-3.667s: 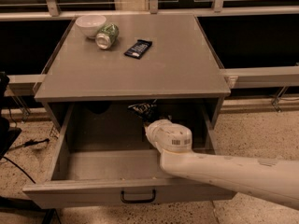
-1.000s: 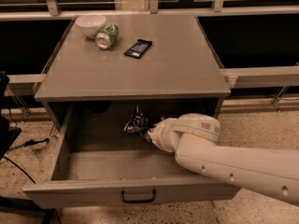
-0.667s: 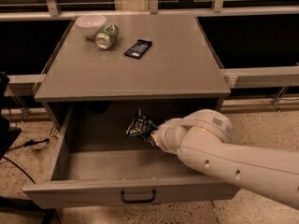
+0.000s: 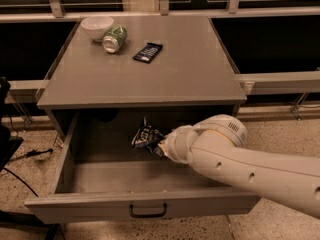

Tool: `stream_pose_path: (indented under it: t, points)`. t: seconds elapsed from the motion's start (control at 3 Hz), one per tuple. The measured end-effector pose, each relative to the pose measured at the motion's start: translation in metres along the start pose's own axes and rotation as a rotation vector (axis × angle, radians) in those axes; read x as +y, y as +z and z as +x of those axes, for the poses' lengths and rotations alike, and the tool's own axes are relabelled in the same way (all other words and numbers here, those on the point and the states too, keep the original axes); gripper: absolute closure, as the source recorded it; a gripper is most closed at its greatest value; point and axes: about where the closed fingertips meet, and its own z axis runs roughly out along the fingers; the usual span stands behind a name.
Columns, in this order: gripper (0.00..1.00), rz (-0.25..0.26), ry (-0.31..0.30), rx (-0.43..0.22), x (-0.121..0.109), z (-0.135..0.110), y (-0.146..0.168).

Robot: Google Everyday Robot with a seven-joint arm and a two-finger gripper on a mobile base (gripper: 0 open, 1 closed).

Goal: Pick blue chip bag from top drawer and place on counter

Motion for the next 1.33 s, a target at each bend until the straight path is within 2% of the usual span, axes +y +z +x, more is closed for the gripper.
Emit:
stream_pose_path:
  t: [0.33, 0.67, 1.0, 1.33]
  points:
    - [1.00, -0.058, 0.014, -0.004, 0.007, -0.011, 0.002]
    - [1.00, -0.167, 0.105, -0.004, -0.002, -0.030, -0.025]
    - [1.00, -0.239, 0.034, 0.012, -0.010, -0.037, -0.052]
    - [1.00, -0.277, -0.110, 0.037, -0.019, -0.041, -0.084]
